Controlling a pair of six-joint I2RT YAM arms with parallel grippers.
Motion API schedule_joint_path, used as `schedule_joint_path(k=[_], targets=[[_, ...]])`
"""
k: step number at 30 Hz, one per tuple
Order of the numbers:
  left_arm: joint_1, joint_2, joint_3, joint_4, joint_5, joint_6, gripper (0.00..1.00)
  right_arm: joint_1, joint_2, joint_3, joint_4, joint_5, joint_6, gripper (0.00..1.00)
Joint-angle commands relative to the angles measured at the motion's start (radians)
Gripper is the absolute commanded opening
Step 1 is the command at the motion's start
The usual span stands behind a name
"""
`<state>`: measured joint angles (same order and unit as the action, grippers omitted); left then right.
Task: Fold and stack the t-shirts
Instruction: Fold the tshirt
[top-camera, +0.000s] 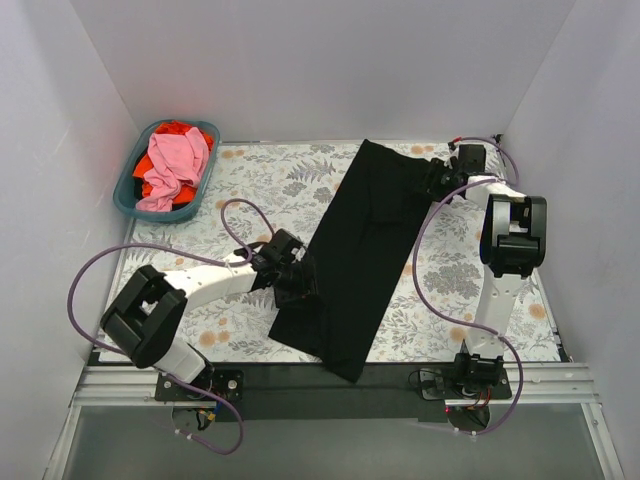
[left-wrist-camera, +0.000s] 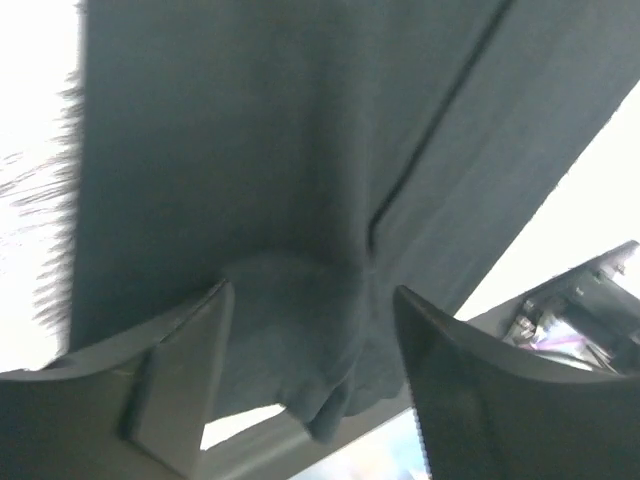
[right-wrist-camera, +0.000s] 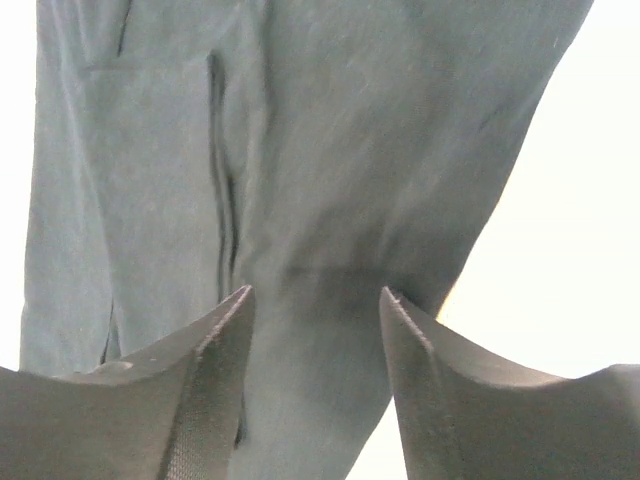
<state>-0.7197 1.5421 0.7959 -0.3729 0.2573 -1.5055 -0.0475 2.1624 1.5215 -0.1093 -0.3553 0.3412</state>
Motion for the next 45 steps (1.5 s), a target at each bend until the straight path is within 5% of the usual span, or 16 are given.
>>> schedule_joint_path(k=[1, 6, 13, 26, 37, 45], targets=[[0.014, -0.105, 0.057, -0.145, -0.113, -0.019, 0.68, 0.043, -0.154, -0.036, -0.069, 0.088, -0.077, 0.61], [0.023, -0.145, 0.126, -0.190, -0.286, 0.031, 0.66, 0.148, -0.272, -0.142, -0.055, 0.160, -0.068, 0.62], [0.094, -0.138, 0.097, -0.136, -0.369, 0.094, 0.63, 0.176, -0.144, -0.078, 0.000, 0.193, -0.005, 0.52], [0.098, -0.201, -0.017, -0.075, -0.372, 0.102, 0.61, 0.193, 0.095, 0.110, -0.029, 0.095, -0.082, 0.53], [0.100, -0.254, -0.080, -0.100, -0.303, 0.070, 0.60, 0.291, 0.350, 0.549, -0.109, 0.012, -0.136, 0.56], [0.100, -0.267, -0.058, -0.106, -0.268, 0.059, 0.61, 0.296, 0.180, 0.493, -0.119, 0.067, -0.202, 0.64]])
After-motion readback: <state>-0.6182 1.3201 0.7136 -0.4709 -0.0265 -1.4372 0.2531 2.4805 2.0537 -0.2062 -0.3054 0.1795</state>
